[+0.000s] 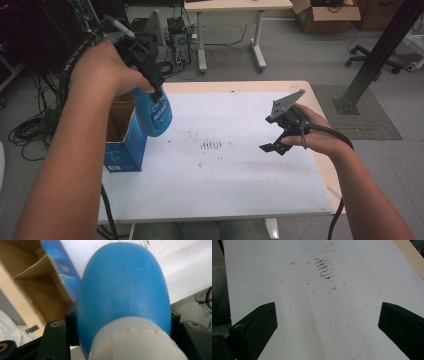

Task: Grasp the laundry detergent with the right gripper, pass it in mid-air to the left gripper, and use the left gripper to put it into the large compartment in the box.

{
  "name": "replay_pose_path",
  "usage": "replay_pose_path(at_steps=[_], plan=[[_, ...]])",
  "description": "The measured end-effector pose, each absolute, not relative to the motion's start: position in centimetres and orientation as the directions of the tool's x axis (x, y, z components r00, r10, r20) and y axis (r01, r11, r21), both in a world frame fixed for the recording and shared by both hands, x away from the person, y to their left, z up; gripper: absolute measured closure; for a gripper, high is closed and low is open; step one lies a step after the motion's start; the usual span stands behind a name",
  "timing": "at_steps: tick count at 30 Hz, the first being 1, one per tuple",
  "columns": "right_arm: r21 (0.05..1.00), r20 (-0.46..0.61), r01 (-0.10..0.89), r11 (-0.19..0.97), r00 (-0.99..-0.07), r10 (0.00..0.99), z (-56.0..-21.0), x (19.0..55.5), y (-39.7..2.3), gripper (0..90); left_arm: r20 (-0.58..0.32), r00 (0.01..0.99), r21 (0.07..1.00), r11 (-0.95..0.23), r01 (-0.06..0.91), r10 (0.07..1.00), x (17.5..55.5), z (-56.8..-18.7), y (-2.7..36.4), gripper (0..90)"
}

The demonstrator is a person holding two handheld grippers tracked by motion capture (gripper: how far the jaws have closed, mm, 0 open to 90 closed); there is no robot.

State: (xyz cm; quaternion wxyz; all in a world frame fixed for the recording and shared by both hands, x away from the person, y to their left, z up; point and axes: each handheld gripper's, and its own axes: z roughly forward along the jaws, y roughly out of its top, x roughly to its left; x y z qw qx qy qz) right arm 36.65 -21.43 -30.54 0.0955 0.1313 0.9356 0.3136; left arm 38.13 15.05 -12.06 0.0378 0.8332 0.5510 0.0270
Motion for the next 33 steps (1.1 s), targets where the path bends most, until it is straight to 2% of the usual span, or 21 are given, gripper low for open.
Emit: replay_pose_path(at_steps=[6, 17, 26, 33], plan=[[0.607, -0.095, 0.187, 0.772, -0.948, 0.305, -30.7, 36.8, -21.6, 2.5, 0.022, 0.272, 0.099, -0.273, 0.957, 0.962, 38.7, -10.6, 17.6, 39.0], [0.600, -0.080, 0.209, 0.772, -0.945, 0.318, -31.2, 37.2, -22.1, 2.5, -0.004, 0.105, 0.117, -0.104, 0.988, 0.994, 39.0, -9.2, 21.7, 39.0], [0.595, -0.082, 0.212, 0.775, -0.944, 0.321, -31.2, 37.3, -22.4, 2.6, 0.019, -0.011, 0.124, 0.008, 0.992, 1.000, 39.0, -8.8, 24.4, 39.0], [0.593, -0.077, 0.219, 0.775, -0.942, 0.326, -31.2, 37.3, -22.5, 2.6, 0.016, -0.046, 0.126, 0.044, 0.991, 0.999, 39.1, -9.4, 26.0, 38.9]])
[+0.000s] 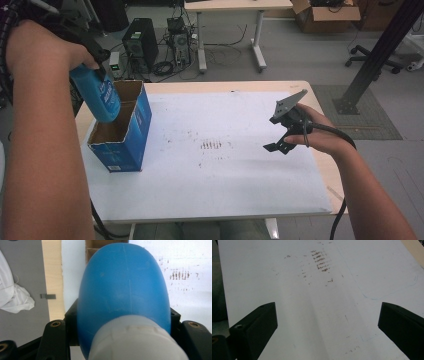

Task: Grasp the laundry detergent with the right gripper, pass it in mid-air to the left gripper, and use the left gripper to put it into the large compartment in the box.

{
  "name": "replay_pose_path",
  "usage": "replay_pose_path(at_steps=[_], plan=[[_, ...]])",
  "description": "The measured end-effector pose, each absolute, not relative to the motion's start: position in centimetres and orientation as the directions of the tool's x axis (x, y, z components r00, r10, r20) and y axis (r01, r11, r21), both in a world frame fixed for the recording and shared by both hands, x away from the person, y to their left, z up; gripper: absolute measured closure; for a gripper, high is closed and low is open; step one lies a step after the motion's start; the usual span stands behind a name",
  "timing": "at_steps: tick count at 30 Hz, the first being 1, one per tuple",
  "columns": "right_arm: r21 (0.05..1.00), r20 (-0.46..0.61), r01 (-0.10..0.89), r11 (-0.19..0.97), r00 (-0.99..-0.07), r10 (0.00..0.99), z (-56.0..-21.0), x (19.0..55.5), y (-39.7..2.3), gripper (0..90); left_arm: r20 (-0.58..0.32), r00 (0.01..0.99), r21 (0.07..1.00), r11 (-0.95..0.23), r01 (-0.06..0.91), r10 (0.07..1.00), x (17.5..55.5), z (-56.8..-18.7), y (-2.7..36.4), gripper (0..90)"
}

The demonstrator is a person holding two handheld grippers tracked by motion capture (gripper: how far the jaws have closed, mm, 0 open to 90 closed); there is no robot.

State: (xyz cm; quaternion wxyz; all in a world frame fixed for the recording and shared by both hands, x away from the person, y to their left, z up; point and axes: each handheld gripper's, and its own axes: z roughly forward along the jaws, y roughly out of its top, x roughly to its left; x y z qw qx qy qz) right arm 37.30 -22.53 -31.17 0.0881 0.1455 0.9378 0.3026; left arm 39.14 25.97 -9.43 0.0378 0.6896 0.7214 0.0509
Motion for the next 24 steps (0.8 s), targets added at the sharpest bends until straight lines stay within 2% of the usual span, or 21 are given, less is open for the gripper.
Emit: replay_pose_path(at_steps=[24], plan=[[0.593, -0.065, 0.226, 0.773, -0.943, 0.325, -31.7, 37.5, -21.9, 2.7, -0.013, -0.072, 0.078, 0.073, 0.994, 0.997, 40.5, -14.1, 28.1, 38.9]])
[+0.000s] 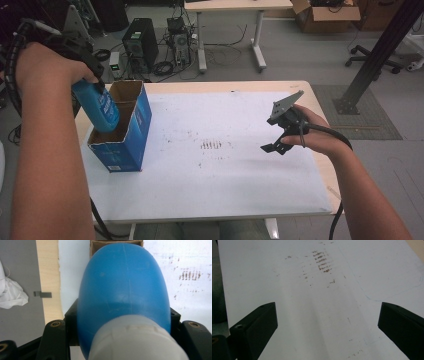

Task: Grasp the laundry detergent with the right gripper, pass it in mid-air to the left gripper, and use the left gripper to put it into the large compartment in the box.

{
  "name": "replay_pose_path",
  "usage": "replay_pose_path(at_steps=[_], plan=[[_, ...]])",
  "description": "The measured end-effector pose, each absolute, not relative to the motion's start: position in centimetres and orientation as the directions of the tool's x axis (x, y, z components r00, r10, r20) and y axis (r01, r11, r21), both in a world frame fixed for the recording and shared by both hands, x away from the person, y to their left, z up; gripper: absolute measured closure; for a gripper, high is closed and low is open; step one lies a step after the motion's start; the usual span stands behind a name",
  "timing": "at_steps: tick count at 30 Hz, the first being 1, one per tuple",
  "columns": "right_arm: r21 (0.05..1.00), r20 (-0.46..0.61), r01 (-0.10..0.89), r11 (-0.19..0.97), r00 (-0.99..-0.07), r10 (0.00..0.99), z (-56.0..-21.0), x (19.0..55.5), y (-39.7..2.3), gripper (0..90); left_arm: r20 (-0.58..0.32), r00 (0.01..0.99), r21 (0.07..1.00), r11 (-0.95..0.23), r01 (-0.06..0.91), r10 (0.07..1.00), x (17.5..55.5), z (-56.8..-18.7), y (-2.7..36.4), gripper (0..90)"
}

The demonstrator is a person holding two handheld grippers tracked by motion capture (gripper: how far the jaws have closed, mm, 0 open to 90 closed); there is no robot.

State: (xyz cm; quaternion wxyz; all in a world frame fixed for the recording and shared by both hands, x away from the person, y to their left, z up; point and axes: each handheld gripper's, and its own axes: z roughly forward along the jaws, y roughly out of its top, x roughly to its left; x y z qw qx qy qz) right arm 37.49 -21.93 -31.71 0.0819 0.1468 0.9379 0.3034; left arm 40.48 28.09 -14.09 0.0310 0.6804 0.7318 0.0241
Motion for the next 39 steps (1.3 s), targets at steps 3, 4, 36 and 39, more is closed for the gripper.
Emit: replay_pose_path(at_steps=[3, 4, 36, 39], plan=[[0.594, -0.064, 0.225, 0.772, -0.944, 0.324, -31.7, 37.5, -21.9, 2.7, -0.020, -0.070, 0.068, 0.071, 0.995, 0.997, 40.7, -14.8, 28.1, 38.9], [0.596, -0.064, 0.226, 0.771, -0.943, 0.326, -31.7, 37.5, -21.9, 2.7, -0.023, -0.068, 0.066, 0.069, 0.995, 0.997, 40.8, -15.0, 28.0, 38.9], [0.599, -0.050, 0.226, 0.768, -0.947, 0.317, -32.4, 37.5, -21.7, 2.7, -0.008, -0.069, 0.017, 0.069, 0.997, 0.998, 41.9, -22.4, 28.4, 38.9], [0.605, -0.047, 0.223, 0.764, -0.948, 0.314, -32.5, 37.5, -21.6, 2.7, -0.004, -0.067, 0.015, 0.068, 0.998, 0.998, 42.0, -22.8, 28.4, 38.8]])
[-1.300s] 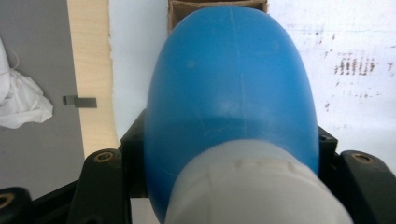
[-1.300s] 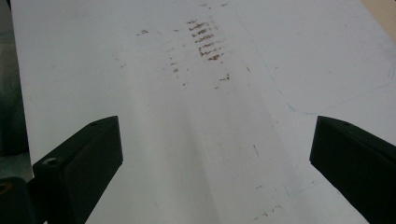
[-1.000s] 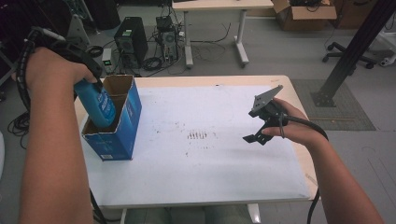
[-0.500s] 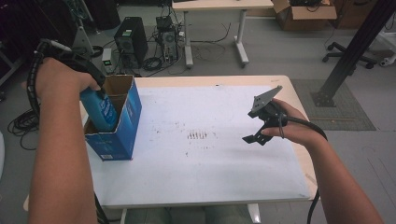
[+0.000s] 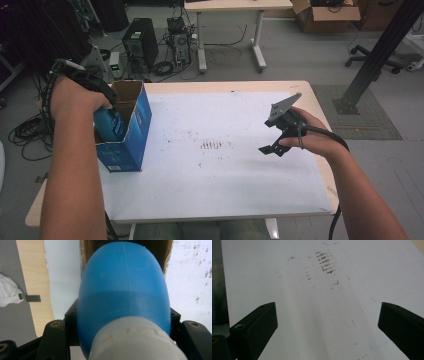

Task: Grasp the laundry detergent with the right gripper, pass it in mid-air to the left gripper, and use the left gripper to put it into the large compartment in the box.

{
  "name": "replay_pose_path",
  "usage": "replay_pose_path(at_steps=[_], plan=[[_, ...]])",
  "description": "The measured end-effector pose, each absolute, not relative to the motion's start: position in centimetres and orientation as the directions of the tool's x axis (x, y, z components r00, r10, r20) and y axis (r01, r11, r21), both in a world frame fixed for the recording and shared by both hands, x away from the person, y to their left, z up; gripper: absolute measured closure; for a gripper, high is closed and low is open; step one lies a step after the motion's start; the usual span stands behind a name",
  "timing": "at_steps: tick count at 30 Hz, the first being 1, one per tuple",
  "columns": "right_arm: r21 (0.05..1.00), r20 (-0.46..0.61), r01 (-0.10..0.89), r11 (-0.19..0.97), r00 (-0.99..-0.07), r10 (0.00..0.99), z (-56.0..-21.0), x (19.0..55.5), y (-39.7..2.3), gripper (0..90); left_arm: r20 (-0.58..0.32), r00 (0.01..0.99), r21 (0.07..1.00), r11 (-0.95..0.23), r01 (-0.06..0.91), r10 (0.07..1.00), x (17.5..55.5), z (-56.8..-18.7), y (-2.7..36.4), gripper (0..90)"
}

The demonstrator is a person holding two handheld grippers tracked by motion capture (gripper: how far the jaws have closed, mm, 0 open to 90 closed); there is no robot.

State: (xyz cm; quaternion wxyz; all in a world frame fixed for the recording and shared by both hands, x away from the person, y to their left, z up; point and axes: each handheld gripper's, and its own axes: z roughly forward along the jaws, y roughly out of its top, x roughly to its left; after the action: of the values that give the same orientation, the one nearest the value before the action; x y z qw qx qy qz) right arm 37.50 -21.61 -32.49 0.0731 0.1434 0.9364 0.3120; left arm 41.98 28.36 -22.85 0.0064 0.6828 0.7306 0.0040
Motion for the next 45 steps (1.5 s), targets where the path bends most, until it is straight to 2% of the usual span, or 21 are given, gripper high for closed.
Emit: replay_pose_path(at_steps=[29, 45], plan=[[0.600, -0.032, 0.236, 0.764, -0.948, 0.318, -33.4, 37.7, -21.5, 2.8, 0.011, -0.048, -0.026, 0.049, 0.998, 0.999, 43.0, -28.0, 27.8, 38.8], [0.601, -0.029, 0.240, 0.762, -0.946, 0.322, -33.5, 37.7, -21.7, 2.7, 0.003, -0.043, -0.043, 0.044, 0.998, 0.999, 43.2, -29.7, 27.8, 38.8]])
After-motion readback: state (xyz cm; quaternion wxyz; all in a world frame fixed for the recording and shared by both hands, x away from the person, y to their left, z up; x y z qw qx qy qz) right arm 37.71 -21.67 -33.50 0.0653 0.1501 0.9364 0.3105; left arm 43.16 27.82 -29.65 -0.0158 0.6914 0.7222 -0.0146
